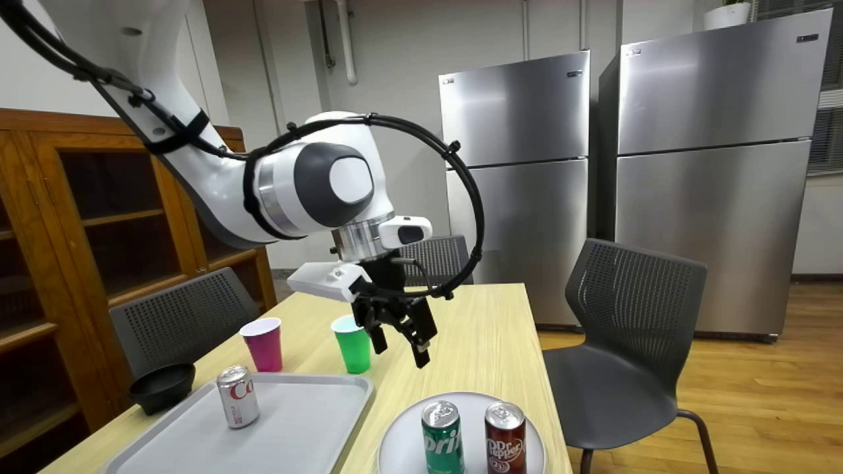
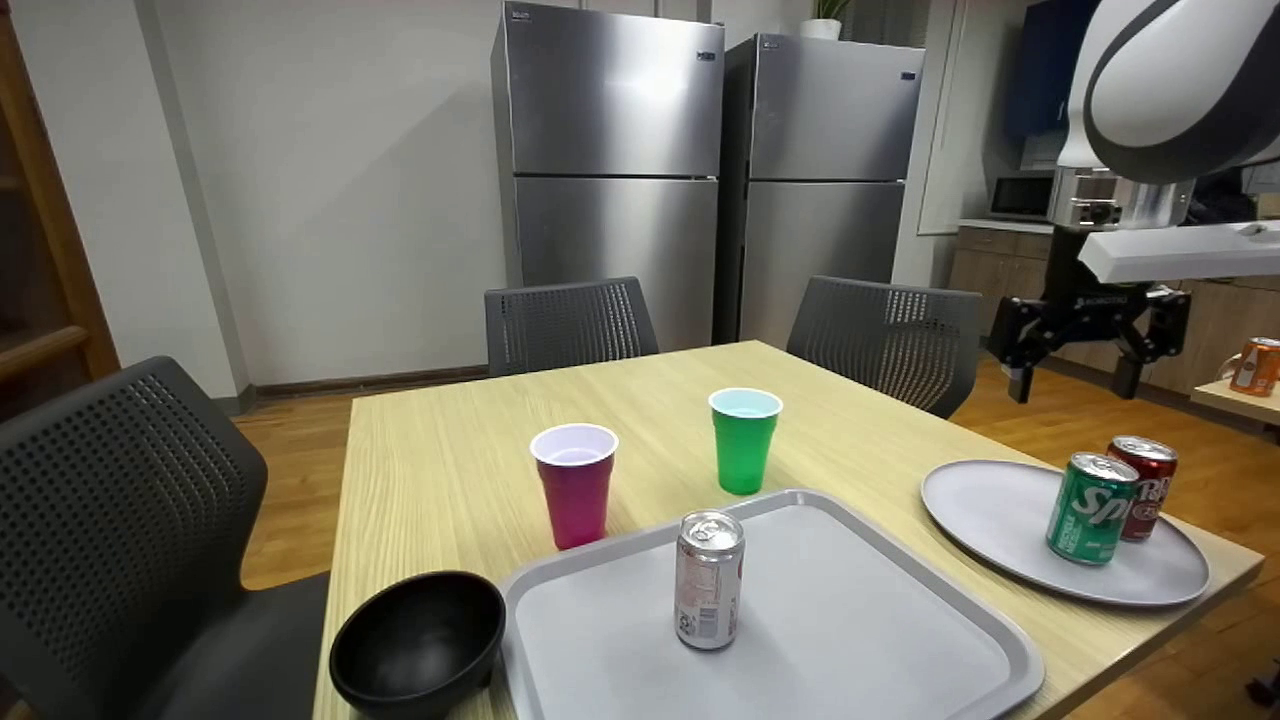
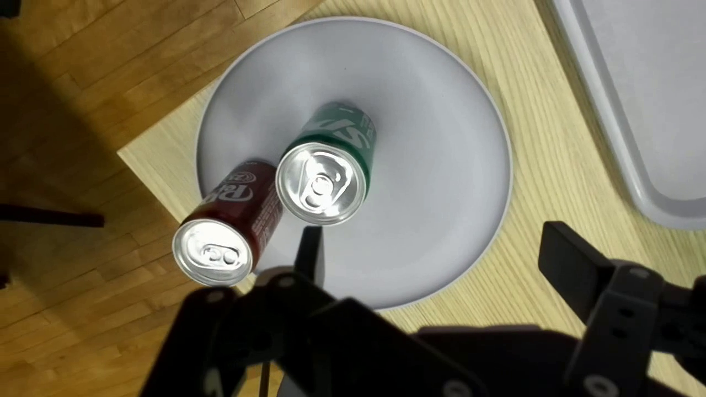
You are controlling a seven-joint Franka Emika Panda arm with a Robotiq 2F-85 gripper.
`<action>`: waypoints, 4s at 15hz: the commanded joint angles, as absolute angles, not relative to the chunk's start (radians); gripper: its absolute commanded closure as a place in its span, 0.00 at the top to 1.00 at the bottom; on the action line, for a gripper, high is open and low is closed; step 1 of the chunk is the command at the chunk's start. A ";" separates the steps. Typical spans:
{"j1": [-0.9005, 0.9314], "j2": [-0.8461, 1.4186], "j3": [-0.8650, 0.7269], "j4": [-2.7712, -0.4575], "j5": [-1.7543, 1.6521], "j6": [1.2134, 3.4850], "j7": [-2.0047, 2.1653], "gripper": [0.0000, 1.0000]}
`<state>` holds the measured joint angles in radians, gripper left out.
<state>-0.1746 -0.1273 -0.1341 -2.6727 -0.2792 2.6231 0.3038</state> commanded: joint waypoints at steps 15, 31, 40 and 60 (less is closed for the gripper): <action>-0.252 -0.045 -0.210 -2.727 -0.219 2.756 0.248 1.00; -0.152 0.219 -0.293 -2.594 -0.253 2.867 0.316 1.00; -0.106 0.252 -0.319 -2.583 -0.241 2.882 0.300 0.68; -0.028 0.079 -0.312 -2.663 -0.259 2.805 0.304 0.39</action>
<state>-0.0365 0.1803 -0.3305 -2.6262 -0.2555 2.8568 0.3057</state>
